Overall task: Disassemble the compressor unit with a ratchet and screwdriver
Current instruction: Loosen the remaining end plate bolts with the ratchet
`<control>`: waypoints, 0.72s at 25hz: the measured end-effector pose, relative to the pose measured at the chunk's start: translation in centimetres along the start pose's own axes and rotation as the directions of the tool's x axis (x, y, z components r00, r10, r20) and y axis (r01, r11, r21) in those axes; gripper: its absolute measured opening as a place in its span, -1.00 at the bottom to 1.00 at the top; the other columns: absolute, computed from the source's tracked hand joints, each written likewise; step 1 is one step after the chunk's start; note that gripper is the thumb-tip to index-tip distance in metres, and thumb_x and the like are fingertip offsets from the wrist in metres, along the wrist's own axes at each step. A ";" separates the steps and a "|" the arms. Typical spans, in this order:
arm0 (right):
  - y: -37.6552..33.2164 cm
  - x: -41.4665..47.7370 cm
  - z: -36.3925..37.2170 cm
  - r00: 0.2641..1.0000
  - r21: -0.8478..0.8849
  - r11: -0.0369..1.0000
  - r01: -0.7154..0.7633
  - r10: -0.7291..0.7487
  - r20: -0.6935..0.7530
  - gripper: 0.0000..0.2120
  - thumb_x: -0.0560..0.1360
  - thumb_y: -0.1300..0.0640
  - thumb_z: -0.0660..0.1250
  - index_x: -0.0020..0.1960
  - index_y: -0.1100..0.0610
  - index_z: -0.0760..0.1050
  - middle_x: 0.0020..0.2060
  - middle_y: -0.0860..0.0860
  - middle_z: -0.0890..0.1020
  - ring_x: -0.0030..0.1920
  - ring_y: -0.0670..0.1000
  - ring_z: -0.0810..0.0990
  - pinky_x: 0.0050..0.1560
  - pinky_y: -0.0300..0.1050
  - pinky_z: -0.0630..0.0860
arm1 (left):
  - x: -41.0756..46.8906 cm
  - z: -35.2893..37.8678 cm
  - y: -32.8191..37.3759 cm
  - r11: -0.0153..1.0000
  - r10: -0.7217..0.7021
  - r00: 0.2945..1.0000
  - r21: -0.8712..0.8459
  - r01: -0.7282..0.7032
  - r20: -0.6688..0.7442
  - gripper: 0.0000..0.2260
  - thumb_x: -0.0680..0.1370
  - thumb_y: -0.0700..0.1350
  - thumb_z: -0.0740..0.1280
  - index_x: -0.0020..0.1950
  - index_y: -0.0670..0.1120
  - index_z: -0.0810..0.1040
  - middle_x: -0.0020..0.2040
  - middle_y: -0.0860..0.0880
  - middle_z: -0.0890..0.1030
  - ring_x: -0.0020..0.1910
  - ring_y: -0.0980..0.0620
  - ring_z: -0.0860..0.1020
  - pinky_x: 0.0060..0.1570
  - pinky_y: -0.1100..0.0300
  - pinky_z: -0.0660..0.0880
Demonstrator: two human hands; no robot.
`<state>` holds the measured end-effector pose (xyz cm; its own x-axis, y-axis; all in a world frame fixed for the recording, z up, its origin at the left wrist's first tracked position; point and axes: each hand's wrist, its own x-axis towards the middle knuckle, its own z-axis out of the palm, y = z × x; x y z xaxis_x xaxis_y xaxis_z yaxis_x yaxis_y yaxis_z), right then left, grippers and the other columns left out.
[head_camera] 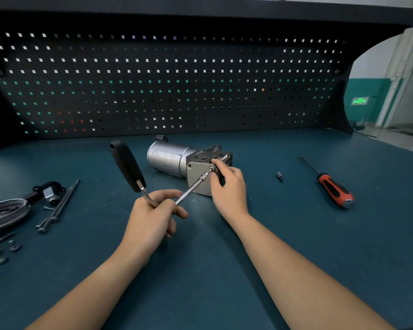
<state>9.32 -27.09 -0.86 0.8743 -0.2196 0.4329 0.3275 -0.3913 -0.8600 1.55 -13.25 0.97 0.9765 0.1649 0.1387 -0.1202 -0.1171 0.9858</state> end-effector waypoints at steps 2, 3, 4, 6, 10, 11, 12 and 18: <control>0.0 0.0 0.0 1.000 -0.005 1.000 0.007 -0.007 -0.004 -0.67 0.55 0.18 0.23 0.30 0.01 0.48 0.04 -0.03 0.36 -0.05 -0.13 0.39 -0.05 -0.45 0.21 | 0.1 0.0 -0.3 0.999 0.015 1.000 0.033 -0.015 0.003 -0.78 0.48 -0.31 0.19 -0.06 -0.07 0.56 -0.42 -0.04 0.61 -0.62 0.11 0.34 -0.58 0.34 0.30; 0.0 0.0 0.0 1.000 -0.010 1.000 0.008 -0.008 -0.004 -0.66 0.55 0.19 0.23 0.30 0.00 0.48 0.03 -0.03 0.36 -0.05 -0.12 0.39 -0.06 -0.45 0.21 | 0.0 -0.1 -0.4 0.995 0.055 0.998 0.080 -0.055 0.001 -0.81 0.45 -0.26 0.22 -0.10 -0.02 0.57 -0.39 -0.07 0.62 -0.60 0.10 0.35 -0.55 0.30 0.33; 0.0 0.0 0.0 1.000 -0.015 1.000 0.006 -0.006 -0.004 -0.66 0.55 0.19 0.23 0.30 0.00 0.48 0.03 -0.03 0.36 -0.06 -0.12 0.39 -0.06 -0.44 0.22 | -0.1 -0.2 -0.6 0.975 0.138 0.990 0.173 -0.137 0.006 -0.81 0.41 -0.21 0.24 -0.14 0.04 0.57 -0.36 -0.09 0.62 -0.57 0.09 0.37 -0.50 0.25 0.37; 0.0 0.2 0.0 1.000 -0.026 1.000 0.005 -0.005 -0.005 -0.65 0.54 0.22 0.22 0.29 0.00 0.48 0.01 -0.02 0.37 -0.07 -0.11 0.39 -0.08 -0.43 0.22 | -0.3 -0.6 -1.0 0.809 0.362 0.928 0.466 -0.358 0.084 -0.76 0.40 -0.26 0.28 -0.11 0.07 0.58 -0.32 0.02 0.61 -0.47 0.05 0.43 -0.34 0.14 0.42; 0.0 0.2 -0.1 1.000 -0.026 1.000 0.003 -0.003 -0.012 -0.66 0.54 0.22 0.22 0.28 0.00 0.50 0.00 -0.02 0.37 -0.08 -0.10 0.40 -0.09 -0.43 0.22 | -0.4 -0.6 -0.9 0.671 0.450 0.879 0.591 -0.448 0.156 -0.72 0.40 -0.31 0.27 -0.01 0.00 0.58 -0.34 0.16 0.56 -0.31 -0.04 0.55 -0.20 0.07 0.48; 0.0 0.2 0.0 1.000 -0.021 1.000 0.003 -0.003 -0.014 -0.66 0.54 0.21 0.22 0.28 -0.01 0.50 0.00 -0.02 0.37 -0.07 -0.10 0.40 -0.09 -0.44 0.21 | -0.4 -0.4 -0.8 0.747 0.404 0.908 0.531 -0.400 0.115 -0.74 0.42 -0.29 0.26 -0.09 0.05 0.57 -0.33 0.12 0.59 -0.36 0.05 0.54 -0.25 0.08 0.47; 0.0 0.2 0.0 1.000 -0.018 1.000 0.004 -0.005 -0.015 -0.66 0.54 0.21 0.22 0.28 -0.01 0.50 0.00 -0.02 0.37 -0.07 -0.10 0.40 -0.09 -0.44 0.21 | -0.3 -0.3 -0.7 0.831 0.335 0.939 0.445 -0.334 0.079 -0.76 0.44 -0.27 0.25 -0.17 0.08 0.55 -0.31 0.06 0.62 -0.45 0.14 0.49 -0.32 0.11 0.44; 0.1 0.3 0.2 1.000 -0.037 0.999 0.010 -0.010 -0.017 -0.65 0.54 0.21 0.21 0.28 -0.02 0.49 -0.02 -0.03 0.36 -0.09 -0.09 0.40 -0.09 -0.40 0.24 | -0.1 0.3 0.5 0.951 -0.197 0.980 -0.236 0.201 0.038 -0.79 0.52 -0.35 0.15 -0.02 -0.17 0.55 -0.42 -0.06 0.62 -0.65 0.13 0.31 -0.62 0.40 0.24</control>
<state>9.66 -27.03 -0.92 0.8644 -0.2311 0.4465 0.3225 -0.4264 -0.8451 1.44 -13.60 1.39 0.9872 0.1470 -0.0622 0.0395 0.1525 0.9875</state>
